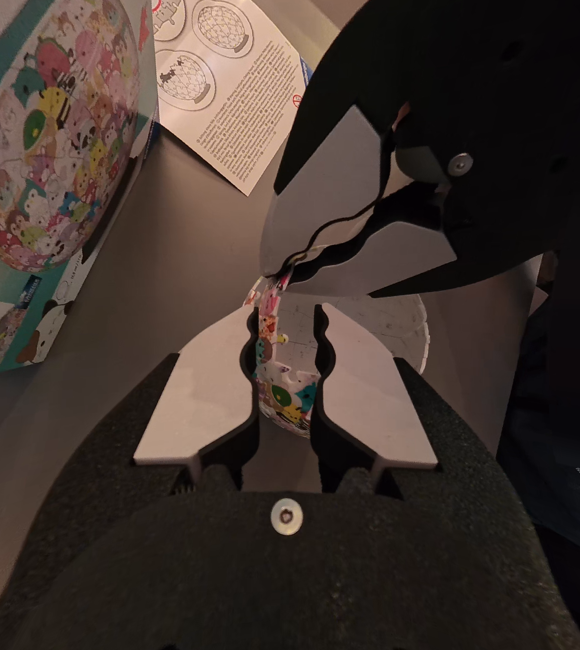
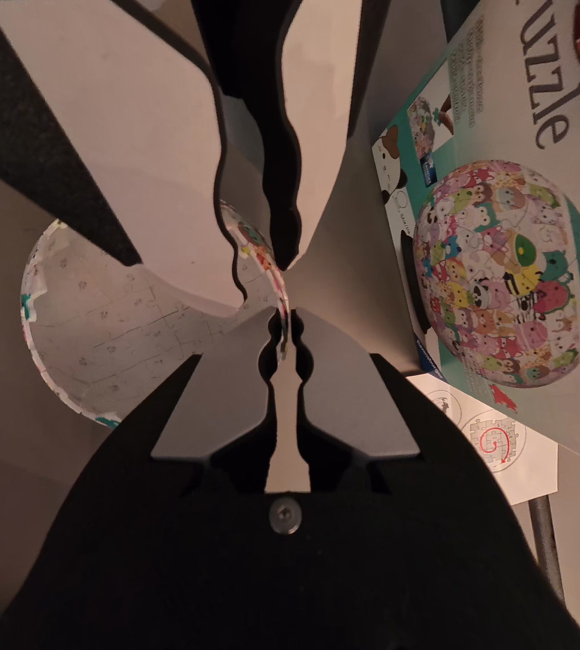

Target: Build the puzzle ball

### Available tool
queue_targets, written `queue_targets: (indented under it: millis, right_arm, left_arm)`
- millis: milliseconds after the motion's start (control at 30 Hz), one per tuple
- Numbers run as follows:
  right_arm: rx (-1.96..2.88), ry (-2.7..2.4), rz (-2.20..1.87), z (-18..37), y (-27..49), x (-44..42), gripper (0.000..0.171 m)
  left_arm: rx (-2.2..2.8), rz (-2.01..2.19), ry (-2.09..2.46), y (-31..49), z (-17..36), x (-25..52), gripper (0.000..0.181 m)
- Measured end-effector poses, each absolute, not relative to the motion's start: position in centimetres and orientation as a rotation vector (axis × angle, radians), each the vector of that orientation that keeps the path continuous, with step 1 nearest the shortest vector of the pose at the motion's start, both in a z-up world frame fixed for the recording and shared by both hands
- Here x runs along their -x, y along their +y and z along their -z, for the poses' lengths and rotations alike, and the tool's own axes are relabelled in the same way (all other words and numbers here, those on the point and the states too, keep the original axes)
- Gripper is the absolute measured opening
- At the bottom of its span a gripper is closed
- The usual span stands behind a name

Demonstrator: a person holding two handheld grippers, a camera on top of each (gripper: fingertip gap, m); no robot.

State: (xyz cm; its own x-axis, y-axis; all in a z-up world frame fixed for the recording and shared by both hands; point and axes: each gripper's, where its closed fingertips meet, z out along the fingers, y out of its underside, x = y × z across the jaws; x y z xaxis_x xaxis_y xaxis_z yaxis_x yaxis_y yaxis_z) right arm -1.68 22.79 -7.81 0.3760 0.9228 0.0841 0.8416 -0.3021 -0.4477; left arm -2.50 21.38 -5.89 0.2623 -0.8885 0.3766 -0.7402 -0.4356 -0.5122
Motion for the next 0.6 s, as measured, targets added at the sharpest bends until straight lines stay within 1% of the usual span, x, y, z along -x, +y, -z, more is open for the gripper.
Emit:
queue_targets:
  millis: [133,267,600]
  right_arm:
    - [2.211,-1.536,-0.258,7.75,22.77,1.72,0.006]
    - [2.200,-1.536,-0.247,7.65,22.89,1.74,0.010]
    - [2.172,-1.551,-0.261,7.51,22.91,1.99,0.012]
  left_arm:
    - [2.307,0.923,1.517,21.32,6.09,2.65,0.029]
    - [2.306,0.921,1.516,21.32,6.06,2.67,0.029]
    - [2.302,0.923,1.515,21.30,5.96,2.66,0.028]
